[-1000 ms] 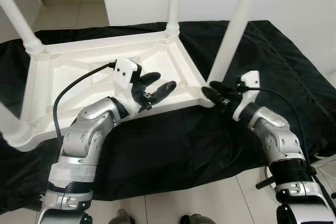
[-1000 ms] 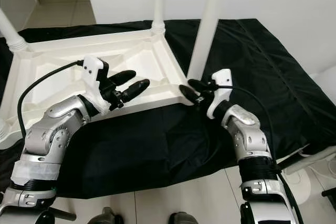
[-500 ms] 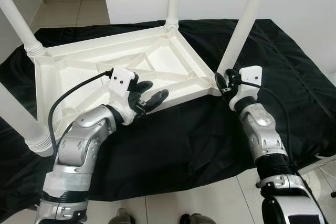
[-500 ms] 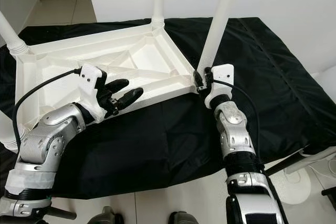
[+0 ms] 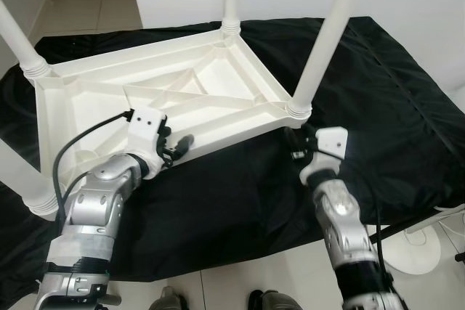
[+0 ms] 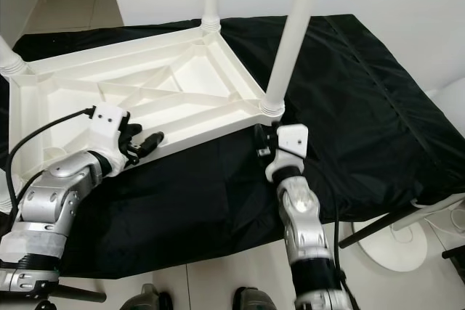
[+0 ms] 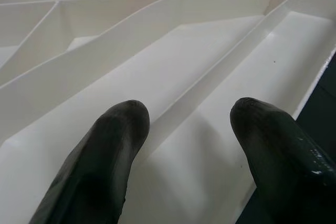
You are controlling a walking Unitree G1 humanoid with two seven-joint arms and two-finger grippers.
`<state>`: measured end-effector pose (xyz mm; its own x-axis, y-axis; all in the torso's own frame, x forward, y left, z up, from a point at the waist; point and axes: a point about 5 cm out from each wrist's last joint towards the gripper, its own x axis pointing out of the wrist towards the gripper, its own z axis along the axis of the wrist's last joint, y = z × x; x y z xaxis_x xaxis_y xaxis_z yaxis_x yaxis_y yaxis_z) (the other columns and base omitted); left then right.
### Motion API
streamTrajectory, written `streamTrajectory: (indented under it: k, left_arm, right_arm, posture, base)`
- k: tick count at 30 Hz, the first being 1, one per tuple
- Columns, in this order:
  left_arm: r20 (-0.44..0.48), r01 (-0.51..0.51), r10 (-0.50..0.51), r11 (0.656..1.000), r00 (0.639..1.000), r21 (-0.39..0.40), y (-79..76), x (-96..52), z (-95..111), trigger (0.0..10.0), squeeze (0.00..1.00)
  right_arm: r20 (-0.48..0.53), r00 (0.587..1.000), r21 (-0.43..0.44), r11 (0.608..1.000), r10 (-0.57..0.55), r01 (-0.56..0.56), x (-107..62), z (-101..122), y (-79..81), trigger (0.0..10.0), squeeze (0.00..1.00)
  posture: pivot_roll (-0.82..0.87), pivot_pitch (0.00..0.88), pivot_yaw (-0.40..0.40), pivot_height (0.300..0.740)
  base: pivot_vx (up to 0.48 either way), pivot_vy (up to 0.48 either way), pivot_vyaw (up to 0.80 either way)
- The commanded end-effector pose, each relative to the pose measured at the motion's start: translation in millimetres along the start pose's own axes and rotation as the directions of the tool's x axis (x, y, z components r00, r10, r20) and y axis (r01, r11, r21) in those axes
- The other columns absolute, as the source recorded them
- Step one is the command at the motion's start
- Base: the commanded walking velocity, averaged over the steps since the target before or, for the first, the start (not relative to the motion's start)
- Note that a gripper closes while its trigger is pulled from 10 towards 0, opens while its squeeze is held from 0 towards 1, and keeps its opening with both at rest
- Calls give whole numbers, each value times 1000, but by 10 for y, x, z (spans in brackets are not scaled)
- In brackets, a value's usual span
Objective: Building children table
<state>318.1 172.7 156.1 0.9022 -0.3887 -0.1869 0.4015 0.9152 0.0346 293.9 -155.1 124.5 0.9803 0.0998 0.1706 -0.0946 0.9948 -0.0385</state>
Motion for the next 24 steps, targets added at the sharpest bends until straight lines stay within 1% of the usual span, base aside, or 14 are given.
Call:
streamTrajectory:
  k: [1, 4, 7, 8, 9, 11, 12, 14, 15, 18, 19, 24]
  left_arm:
    - [-16, -50, 50, 999, 999, -19, 111, -91, -76, 10000, 0]
    - [2, -20, 20, 1000, 1000, -19, 102, -116, -59, 10000, 0]
    - [37, 82, -80, 996, 996, -38, 56, -211, -36, 10000, 0]
    - [37, 82, -80, 996, 996, -38, 56, -211, -36, 10000, 0]
    - [43, 116, -114, 992, 993, -40, 40, -245, -35, 10000, 0]
    - [43, 116, -114, 992, 993, -40, 40, -245, -35, 10000, 0]
    - [74, 187, -183, 982, 980, -42, -3, -321, -5, 10000, 0]
    - [74, 187, -183, 982, 980, -42, -3, -321, -5, 10000, 0]
    - [85, 218, -213, 975, 973, -44, -21, -360, 10, 10000, 0]
    - [66, 263, -261, 964, 963, -26, -46, -425, -21, 10000, 0]
    - [66, 263, -261, 964, 963, -26, -46, -425, -21, 10000, 0]
    - [39, 323, -323, 946, 946, 9, -81, -529, -50, 10000, 0]
  right_arm:
    - [-1, 1000, -7, 1000, -23, 23, -26, 11, -32, 10000, 0]
    - [-5, 1000, -10, 1000, -28, 28, -38, 3, -49, 10000, 0]
    - [-10, 999, -14, 999, -31, 31, -61, -6, -62, 10000, 0]
    - [-10, 999, -14, 999, -31, 31, -61, -6, -62, 10000, 0]
    - [-11, 999, -16, 999, -30, 30, -67, -6, -59, 10000, 0]
    - [-11, 999, -16, 999, -30, 30, -67, -6, -59, 10000, 0]
    - [-16, 1000, -20, 999, -26, 26, -74, -10, -42, 10000, 0]
    - [-16, 1000, -20, 999, -26, 26, -74, -10, -42, 10000, 0]
    - [-18, 1000, -20, 1000, -20, 20, -72, -13, -21, 10000, 0]
    - [-21, 1000, -25, 1000, -6, 5, -73, -16, 14, 10000, 0]
    - [-21, 1000, -25, 1000, -6, 5, -73, -16, 14, 10000, 0]
    - [-22, 1000, -18, 1000, 9, -10, -93, -7, 31, 10000, 0]
  posture:
    - [-35, 127, 25, 740]
    - [-35, 127, 25, 740]
    - [-35, 124, 21, 740]
    - [-35, 124, 21, 740]
    - [-35, 124, 21, 740]
    - [-35, 124, 21, 740]
    - [-30, 121, 15, 740]
    - [-30, 121, 15, 740]
    - [-26, 120, 11, 740]
    - [-18, 116, 5, 740]
    - [-18, 116, 5, 740]
    - [-17, 114, 1, 740]
  base:
    - [0, 0, 0]
    - [0, 0, 0]
    - [0, 0, 0]
    - [0, 0, 0]
    - [0, 0, 0]
    - [0, 0, 0]
    - [0, 0, 0]
    - [0, 0, 0]
    - [0, 0, 0]
    - [0, 0, 0]
    - [0, 0, 0]
    - [0, 0, 0]
